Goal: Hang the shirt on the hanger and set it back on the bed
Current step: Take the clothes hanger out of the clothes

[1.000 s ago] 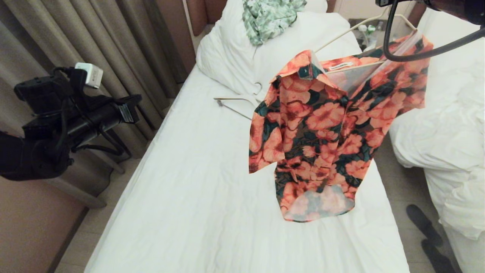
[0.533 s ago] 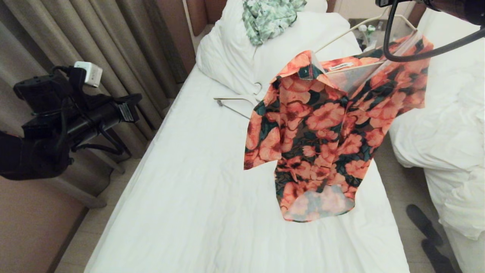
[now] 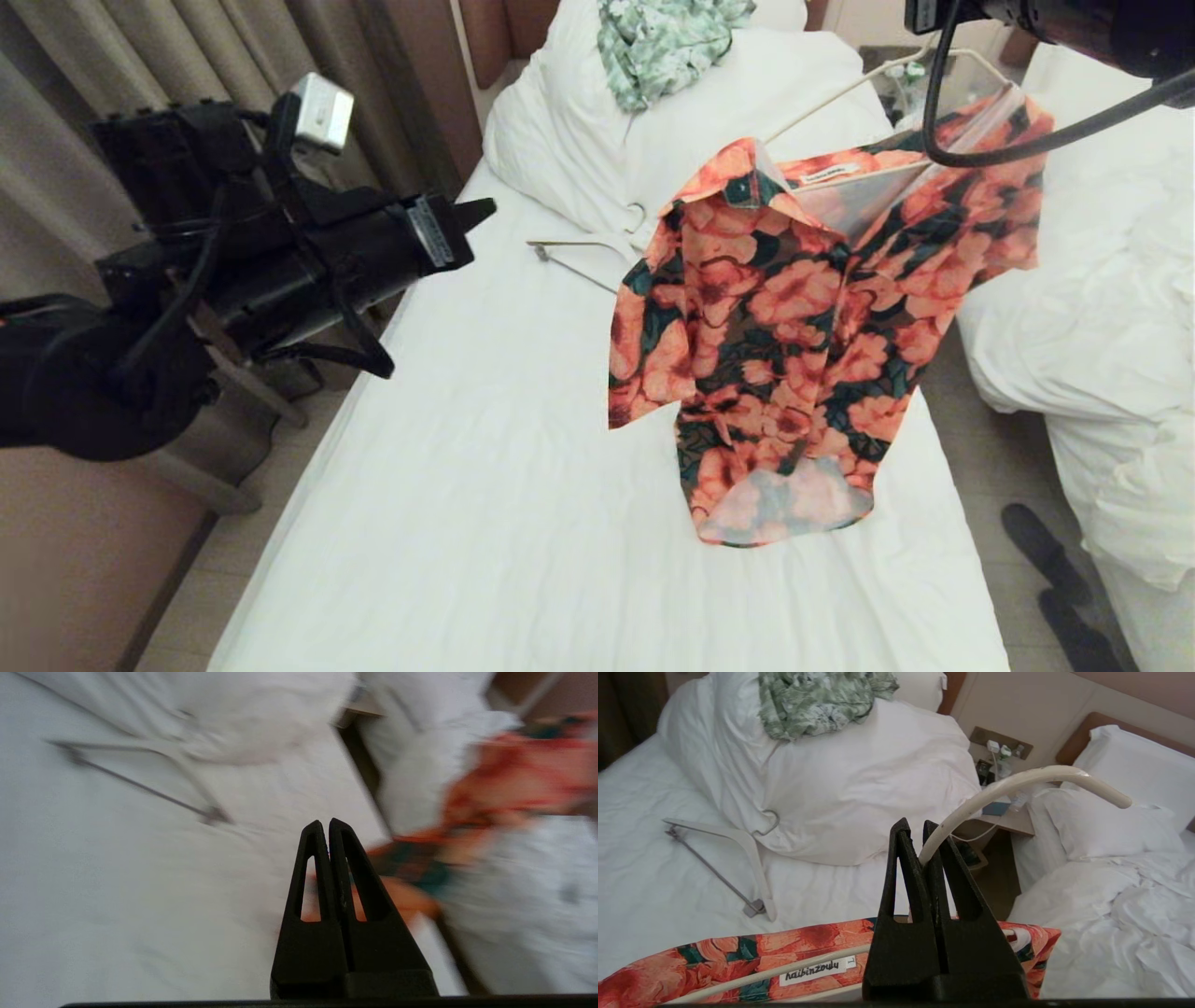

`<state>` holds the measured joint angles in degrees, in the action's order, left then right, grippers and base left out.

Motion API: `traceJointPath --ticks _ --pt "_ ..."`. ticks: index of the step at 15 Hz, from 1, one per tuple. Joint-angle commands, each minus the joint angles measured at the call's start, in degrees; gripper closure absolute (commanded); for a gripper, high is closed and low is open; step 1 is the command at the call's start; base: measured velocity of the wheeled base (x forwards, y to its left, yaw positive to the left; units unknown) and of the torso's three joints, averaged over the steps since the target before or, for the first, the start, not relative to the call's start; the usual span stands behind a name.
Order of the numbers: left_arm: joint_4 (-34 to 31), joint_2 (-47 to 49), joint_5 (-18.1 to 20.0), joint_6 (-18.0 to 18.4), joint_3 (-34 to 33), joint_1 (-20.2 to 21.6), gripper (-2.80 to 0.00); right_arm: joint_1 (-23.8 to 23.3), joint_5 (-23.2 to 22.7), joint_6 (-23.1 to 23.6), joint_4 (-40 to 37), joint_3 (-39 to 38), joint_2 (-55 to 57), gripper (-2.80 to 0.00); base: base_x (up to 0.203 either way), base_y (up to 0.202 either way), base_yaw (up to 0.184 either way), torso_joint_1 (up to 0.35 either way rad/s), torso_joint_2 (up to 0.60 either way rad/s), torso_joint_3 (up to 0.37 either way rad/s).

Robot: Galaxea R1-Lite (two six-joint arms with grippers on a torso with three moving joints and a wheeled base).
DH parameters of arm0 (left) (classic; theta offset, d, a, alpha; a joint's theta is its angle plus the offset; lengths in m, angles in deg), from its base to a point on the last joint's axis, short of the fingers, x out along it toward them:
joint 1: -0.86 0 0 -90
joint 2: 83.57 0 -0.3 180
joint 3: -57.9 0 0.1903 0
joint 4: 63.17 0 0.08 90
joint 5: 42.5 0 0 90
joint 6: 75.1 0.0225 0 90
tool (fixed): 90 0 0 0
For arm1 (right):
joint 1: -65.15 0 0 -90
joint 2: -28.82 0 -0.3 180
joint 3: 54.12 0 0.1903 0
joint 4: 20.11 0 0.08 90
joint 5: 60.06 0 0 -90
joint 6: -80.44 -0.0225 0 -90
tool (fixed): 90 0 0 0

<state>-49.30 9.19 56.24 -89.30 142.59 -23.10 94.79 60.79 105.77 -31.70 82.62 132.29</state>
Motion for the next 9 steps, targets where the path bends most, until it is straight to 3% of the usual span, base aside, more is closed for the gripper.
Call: traceJointPath --ticks 1,3,5,9 --pt "-2.90 -2.78 -6.89 -3.28 0.89 -13.56 0.00 0.18 0.10 0.02 0.73 -0.05 0.65 0.00 0.000 0.000 0.000 0.000 0.00 0.000" --pt "-4.49 -2.04 -17.06 -6.18 1.78 -25.88 0.00 0.09 0.10 -0.59 1.95 -0.10 2.55 0.00 0.000 0.000 0.000 0.000 0.00 0.000" --pt "-5.43 1.94 -26.75 -8.05 2.84 -33.89 0.00 0.27 0.10 -0.63 2.65 -0.08 4.12 0.00 0.000 0.000 0.000 0.000 0.00 0.000" --pt "-5.92 11.80 -35.34 -11.28 6.86 -35.73 0.00 1.78 0.33 -1.49 5.68 -0.17 6.85 0.00 0.000 0.000 0.000 0.000 0.00 0.000"
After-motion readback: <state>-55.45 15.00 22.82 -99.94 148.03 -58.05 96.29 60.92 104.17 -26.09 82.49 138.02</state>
